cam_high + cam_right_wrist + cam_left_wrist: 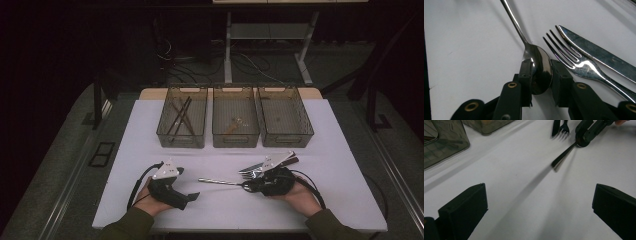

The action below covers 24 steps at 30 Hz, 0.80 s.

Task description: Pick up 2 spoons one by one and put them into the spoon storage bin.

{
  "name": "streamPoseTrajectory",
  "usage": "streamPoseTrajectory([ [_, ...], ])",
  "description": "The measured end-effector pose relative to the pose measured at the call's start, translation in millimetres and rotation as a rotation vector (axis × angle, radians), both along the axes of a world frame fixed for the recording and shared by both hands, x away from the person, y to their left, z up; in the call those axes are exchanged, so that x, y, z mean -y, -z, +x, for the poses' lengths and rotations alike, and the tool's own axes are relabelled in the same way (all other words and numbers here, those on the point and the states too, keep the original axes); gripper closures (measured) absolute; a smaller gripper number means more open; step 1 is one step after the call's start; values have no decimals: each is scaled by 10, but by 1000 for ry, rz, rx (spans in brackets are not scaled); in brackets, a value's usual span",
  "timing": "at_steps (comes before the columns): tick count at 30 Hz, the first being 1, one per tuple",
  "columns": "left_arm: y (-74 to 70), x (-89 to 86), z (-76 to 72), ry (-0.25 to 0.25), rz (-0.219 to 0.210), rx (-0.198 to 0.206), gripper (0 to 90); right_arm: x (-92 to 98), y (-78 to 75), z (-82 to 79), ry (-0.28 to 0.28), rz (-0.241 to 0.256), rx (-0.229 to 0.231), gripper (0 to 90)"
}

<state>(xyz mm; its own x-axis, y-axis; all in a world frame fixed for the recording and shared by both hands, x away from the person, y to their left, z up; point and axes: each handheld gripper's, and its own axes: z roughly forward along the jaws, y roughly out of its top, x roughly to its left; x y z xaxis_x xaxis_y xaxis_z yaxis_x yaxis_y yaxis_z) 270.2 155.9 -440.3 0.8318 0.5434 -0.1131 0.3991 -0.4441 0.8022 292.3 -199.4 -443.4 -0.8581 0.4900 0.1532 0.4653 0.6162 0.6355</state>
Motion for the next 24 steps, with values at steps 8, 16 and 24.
streamPoseTrajectory([
  [8,0,1,-1,1,-1,1,0,35,-24,-15,-23,26,-6,825],
  [16,-1,1,-3,2,-1,1,0,-3,-10,-60,-60,15,-17,862],
  [24,-2,0,-4,2,-2,1,0,-3,-14,-67,-49,18,-14,867],
])
